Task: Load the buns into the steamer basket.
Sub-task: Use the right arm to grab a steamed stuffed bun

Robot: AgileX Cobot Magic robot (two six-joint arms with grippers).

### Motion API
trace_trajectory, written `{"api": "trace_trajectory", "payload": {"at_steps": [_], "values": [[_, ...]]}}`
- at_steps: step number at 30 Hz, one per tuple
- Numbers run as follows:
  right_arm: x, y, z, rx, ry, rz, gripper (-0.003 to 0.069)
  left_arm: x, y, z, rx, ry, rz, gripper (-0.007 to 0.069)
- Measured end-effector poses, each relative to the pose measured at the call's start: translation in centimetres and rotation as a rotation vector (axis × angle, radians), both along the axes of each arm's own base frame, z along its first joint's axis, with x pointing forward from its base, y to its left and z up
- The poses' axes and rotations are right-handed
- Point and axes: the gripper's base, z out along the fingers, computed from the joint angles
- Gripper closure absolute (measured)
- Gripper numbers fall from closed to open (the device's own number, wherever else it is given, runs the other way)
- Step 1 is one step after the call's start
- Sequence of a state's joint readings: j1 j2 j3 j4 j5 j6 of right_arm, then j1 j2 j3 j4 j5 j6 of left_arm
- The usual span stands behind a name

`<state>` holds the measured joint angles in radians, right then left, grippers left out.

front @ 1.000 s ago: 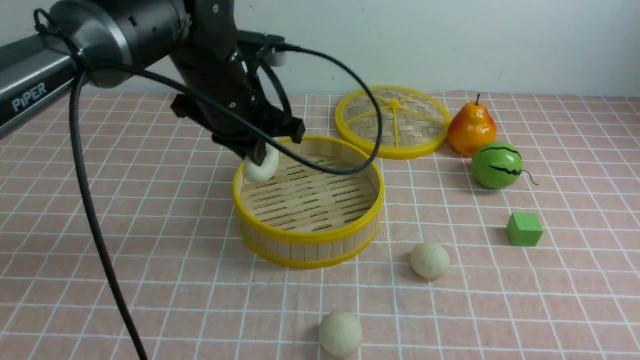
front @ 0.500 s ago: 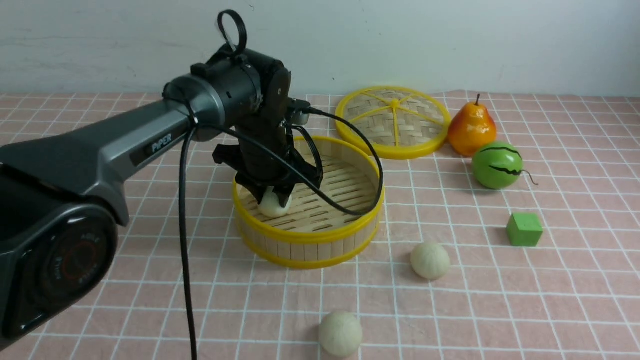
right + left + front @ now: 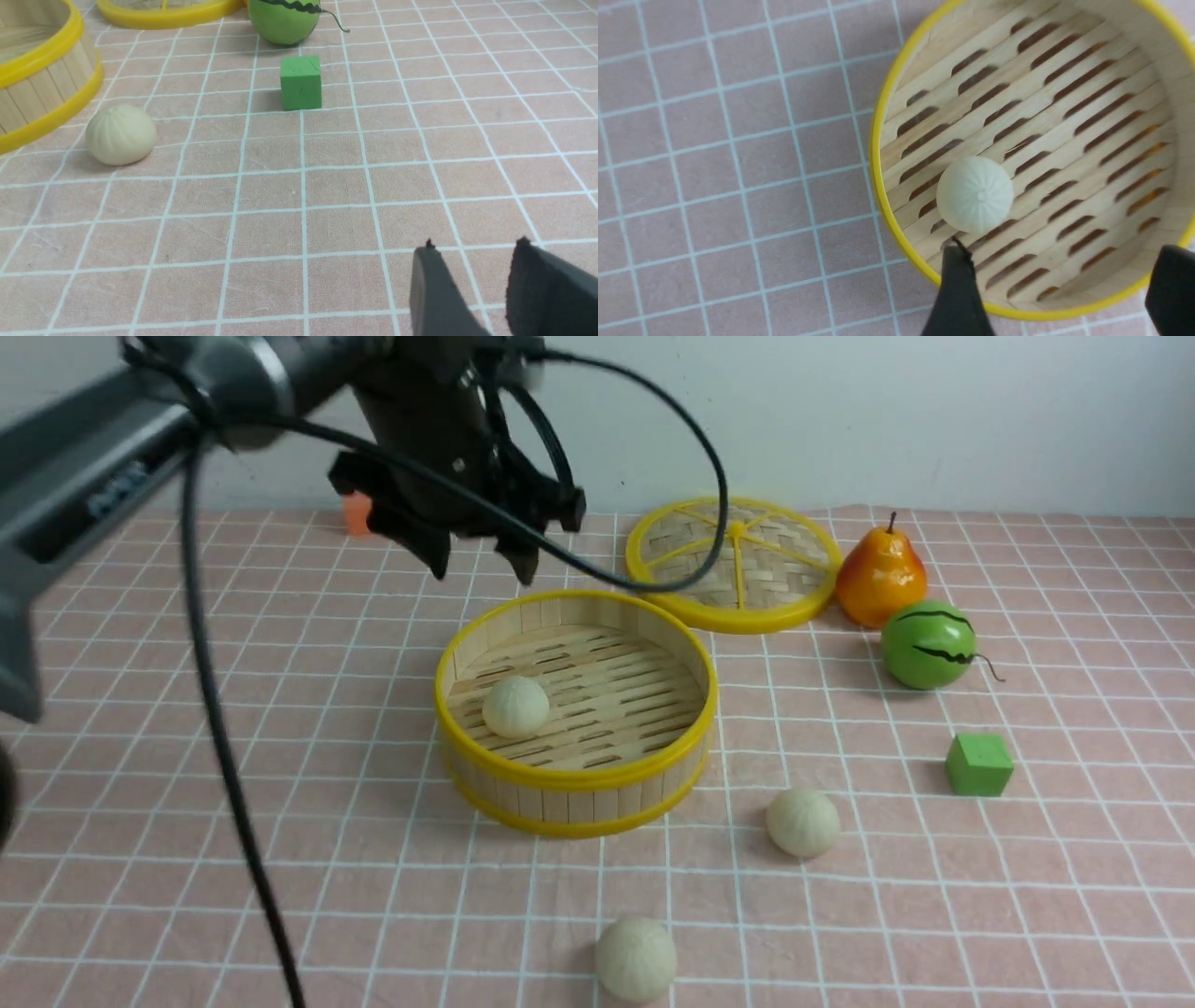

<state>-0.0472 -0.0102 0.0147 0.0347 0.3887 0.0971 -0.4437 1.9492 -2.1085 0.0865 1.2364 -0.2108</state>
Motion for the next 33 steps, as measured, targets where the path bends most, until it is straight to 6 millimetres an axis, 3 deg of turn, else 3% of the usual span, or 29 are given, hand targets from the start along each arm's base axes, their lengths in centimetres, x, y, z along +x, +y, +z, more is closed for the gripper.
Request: {"api": "trace_trajectory", "payload": {"at_steps": [5, 6, 9, 12, 17, 19, 26, 33], "values": [[0.0, 0.0, 0.0, 0.000, 0.000, 0.000, 0.0420, -6.7, 3.1, 8.4, -0.100, -0.168, 0.002, 0.0236], [0.0, 0.0, 0.0, 0.000, 0.000, 0.000, 0.0420, -9.1, 4.2, 10.3, -0.123, -0.213, 0.002, 0.0276], [0.0, 0.0, 0.0, 0.000, 0.000, 0.000, 0.0420, -14.2, 6.6, 12.9, -0.157, -0.281, 0.004, 0.0372], [0.0, 0.0, 0.0, 0.000, 0.000, 0.000, 0.0420, -18.2, 8.5, 12.9, -0.161, -0.290, 0.004, 0.0463], [0.0, 0.0, 0.0, 0.000, 0.000, 0.000, 0.0420, -24.9, 11.7, 8.8, -0.144, -0.260, 0.003, 0.0613], [0.0, 0.0, 0.0, 0.000, 0.000, 0.000, 0.0420, -26.6, 12.5, 7.0, -0.154, -0.281, 0.002, 0.0638], [0.0, 0.0, 0.0, 0.000, 0.000, 0.000, 0.0420, -30.5, 14.3, 1.4, -0.173, -0.288, 0.010, 0.0638], [0.0, 0.0, 0.0, 0.000, 0.000, 0.000, 0.0420, -31.7, 14.8, -0.8, -0.188, -0.267, 0.013, 0.0638]]}}
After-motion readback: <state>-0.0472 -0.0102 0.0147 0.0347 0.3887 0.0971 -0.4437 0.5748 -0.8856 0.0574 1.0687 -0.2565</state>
